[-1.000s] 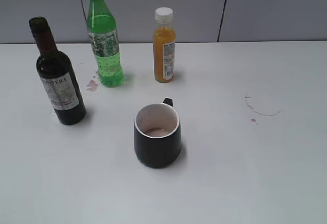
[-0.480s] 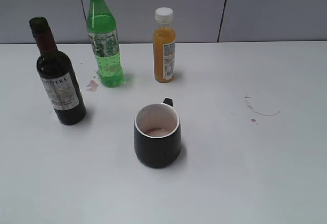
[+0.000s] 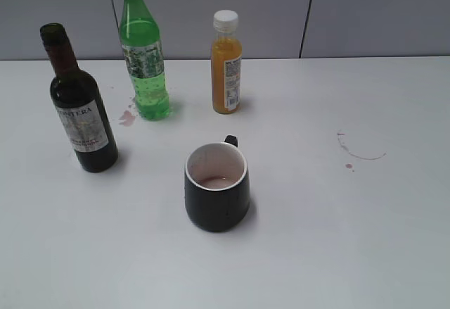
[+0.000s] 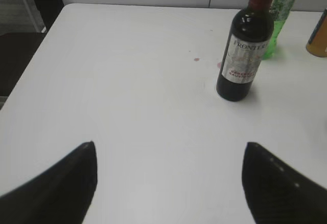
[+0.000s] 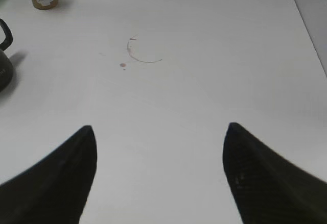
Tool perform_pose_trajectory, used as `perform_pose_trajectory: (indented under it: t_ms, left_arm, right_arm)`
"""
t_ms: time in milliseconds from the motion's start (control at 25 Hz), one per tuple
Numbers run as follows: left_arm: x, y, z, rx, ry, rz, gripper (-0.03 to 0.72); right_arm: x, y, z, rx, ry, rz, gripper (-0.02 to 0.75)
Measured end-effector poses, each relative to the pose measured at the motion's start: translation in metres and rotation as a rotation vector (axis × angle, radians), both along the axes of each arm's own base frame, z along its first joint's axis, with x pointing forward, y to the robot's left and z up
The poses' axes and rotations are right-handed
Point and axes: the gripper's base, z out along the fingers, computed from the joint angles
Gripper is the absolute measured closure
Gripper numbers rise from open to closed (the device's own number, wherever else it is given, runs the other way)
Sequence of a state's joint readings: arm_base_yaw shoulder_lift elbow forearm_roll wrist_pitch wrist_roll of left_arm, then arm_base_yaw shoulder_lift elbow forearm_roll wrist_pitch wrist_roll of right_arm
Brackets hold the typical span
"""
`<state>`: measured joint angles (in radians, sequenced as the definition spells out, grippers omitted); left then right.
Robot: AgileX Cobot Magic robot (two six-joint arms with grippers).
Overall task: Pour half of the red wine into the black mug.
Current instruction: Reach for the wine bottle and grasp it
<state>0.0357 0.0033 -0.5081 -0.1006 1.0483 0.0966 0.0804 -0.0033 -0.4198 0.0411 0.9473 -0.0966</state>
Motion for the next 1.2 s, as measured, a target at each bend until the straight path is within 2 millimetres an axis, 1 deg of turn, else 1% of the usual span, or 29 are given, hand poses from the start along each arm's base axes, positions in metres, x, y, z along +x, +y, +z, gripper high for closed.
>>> perform_pose_trajectory:
  t_ms: [120,200,320,400,520,560,720,840,960,1080,1200]
  left_arm:
    - [0.002,0.000,0.007,0.027,-0.039,-0.012,0.022]
    - [0.009,0.001,0.018,0.036,-0.116,-0.011,0.024]
    - [0.029,0.000,0.031,0.025,-0.206,-0.014,0.029]
    - [0.048,-0.002,0.033,-0.006,-0.225,-0.034,0.032]
    - [0.080,-0.004,0.027,-0.081,-0.258,-0.055,0.038]
    - [0.089,-0.004,0.023,-0.084,-0.250,-0.054,0.041]
    - [0.117,0.000,0.014,-0.033,-0.251,-0.023,0.055]
    - [0.134,0.000,0.013,0.025,-0.276,-0.023,0.064]
    - [0.150,-0.005,0.010,0.045,-0.294,-0.046,0.069]
    - [0.163,-0.014,0.000,0.008,-0.336,-0.061,0.073]
    - [0.168,-0.022,-0.018,-0.012,-0.373,-0.071,0.076]
  right_arm:
    - [0.000,0.000,0.000,0.000,0.000,0.000,0.155]
    - [0.000,0.000,0.000,0.000,0.000,0.000,0.155]
    - [0.000,0.000,0.000,0.000,-0.001,0.000,0.155]
    - [0.000,0.000,0.000,0.000,-0.001,0.000,0.155]
    - [0.000,0.000,0.000,0.000,-0.001,0.000,0.155]
    - [0.000,0.000,0.000,0.000,-0.001,0.000,0.155]
    - [0.000,0.000,0.000,0.000,-0.001,0.000,0.155]
    - [0.000,0.000,0.000,0.000,-0.002,0.000,0.155]
    - [0.000,0.000,0.000,0.000,-0.002,0.000,0.155]
    - [0.000,0.000,0.000,0.000,-0.002,0.000,0.155]
    - [0.000,0.000,0.000,0.000,-0.002,0.000,0.155]
